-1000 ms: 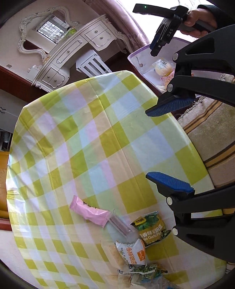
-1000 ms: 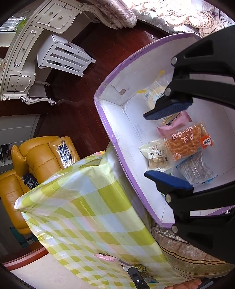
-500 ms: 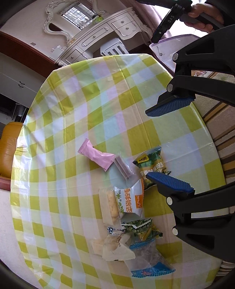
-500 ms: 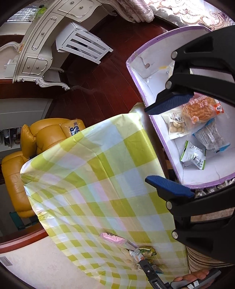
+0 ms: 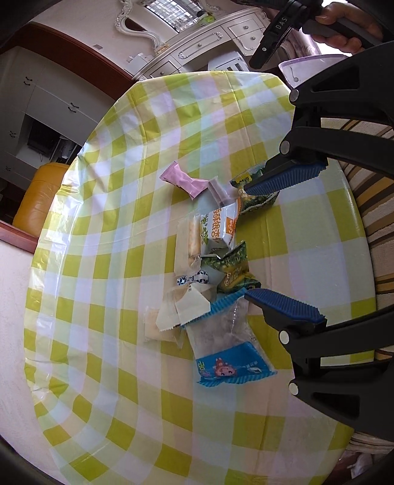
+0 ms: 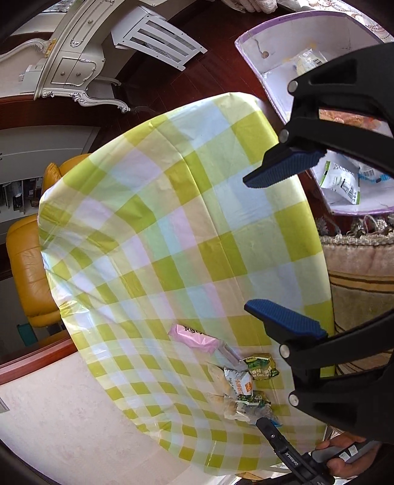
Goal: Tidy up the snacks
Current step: 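Bring both grippers back over the table toward the remaining snacks, then grasp the blue cartoon bag with the left gripper while the right grasps the green packet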
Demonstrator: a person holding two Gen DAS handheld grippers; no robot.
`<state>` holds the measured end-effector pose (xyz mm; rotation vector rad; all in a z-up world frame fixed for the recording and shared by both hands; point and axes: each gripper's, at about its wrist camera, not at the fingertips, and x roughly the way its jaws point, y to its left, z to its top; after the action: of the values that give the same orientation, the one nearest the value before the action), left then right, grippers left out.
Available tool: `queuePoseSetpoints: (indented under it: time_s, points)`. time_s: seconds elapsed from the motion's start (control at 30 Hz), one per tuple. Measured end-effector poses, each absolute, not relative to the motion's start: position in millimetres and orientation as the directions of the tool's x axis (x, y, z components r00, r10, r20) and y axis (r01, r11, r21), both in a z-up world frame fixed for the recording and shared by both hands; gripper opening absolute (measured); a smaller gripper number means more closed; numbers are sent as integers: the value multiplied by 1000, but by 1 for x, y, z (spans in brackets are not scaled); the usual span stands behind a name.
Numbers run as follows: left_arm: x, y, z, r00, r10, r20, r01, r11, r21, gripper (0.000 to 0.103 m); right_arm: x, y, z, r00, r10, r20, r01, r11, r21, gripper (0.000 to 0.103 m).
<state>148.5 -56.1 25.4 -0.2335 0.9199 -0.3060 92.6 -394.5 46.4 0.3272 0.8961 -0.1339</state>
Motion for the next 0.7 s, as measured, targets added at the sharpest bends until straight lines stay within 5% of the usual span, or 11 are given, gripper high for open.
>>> queuePoseSetpoints:
  time_s: [0.33, 0.6, 0.7]
  points:
    - [148, 1, 16, 589, -316, -744, 28, 928, -372, 63, 130, -316, 35, 600, 110, -793, 109, 970, 217, 76]
    - [165, 24, 11, 579, -225, -784, 0, 961, -276, 89, 153, -253, 17, 550, 149, -822, -25, 987, 162, 77]
    - [175, 22, 7, 551, -166, -818, 51, 985, -166, 90, 160, -239, 9, 528, 126, -840, -54, 992, 116, 78]
